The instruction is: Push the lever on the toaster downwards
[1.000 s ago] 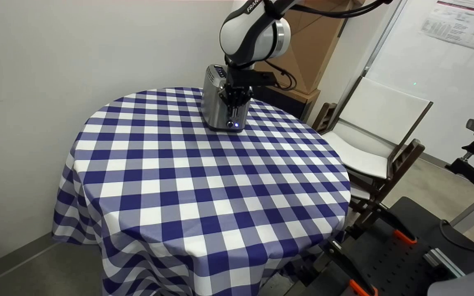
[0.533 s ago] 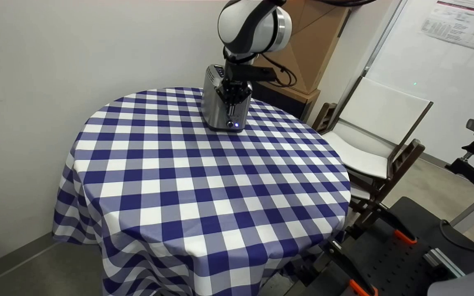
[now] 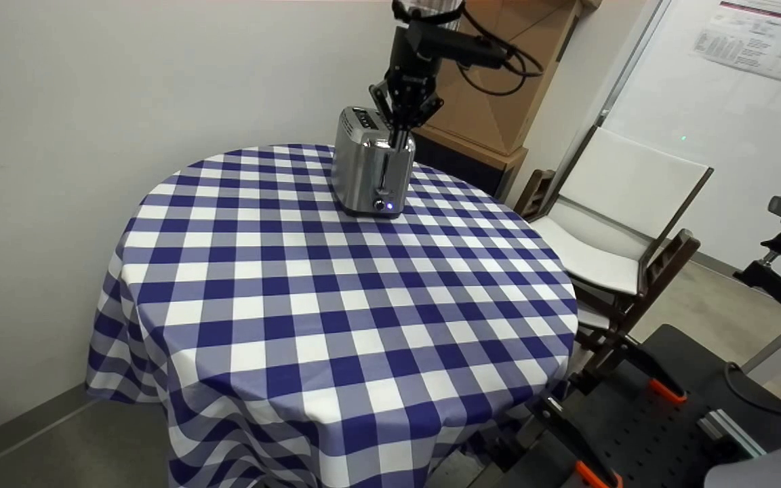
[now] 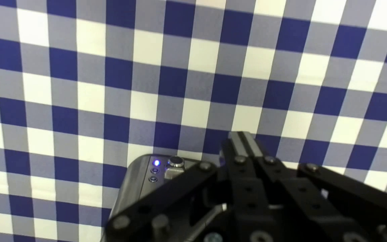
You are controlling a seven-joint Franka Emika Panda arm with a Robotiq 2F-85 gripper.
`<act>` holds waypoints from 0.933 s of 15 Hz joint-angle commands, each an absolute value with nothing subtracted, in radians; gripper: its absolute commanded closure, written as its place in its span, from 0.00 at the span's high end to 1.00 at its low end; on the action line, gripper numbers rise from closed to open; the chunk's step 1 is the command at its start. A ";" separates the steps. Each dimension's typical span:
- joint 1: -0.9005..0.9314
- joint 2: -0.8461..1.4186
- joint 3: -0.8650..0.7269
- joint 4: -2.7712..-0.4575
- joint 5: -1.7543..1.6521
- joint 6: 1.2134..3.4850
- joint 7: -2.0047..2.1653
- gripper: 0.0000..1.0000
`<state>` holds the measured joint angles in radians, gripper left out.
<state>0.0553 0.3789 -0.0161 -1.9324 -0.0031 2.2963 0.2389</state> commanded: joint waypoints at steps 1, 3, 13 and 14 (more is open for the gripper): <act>0.082 0.147 0.001 -2.169 -0.014 2.273 0.249 0.00; 0.096 0.045 0.022 -2.268 -0.024 2.261 0.255 0.00; 0.114 -0.361 0.112 -2.596 0.064 2.180 0.245 0.39; 0.113 -0.387 0.112 -2.614 0.078 2.171 0.244 0.45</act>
<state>0.1105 -0.2764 0.1087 -2.5368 0.0312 2.2041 0.2425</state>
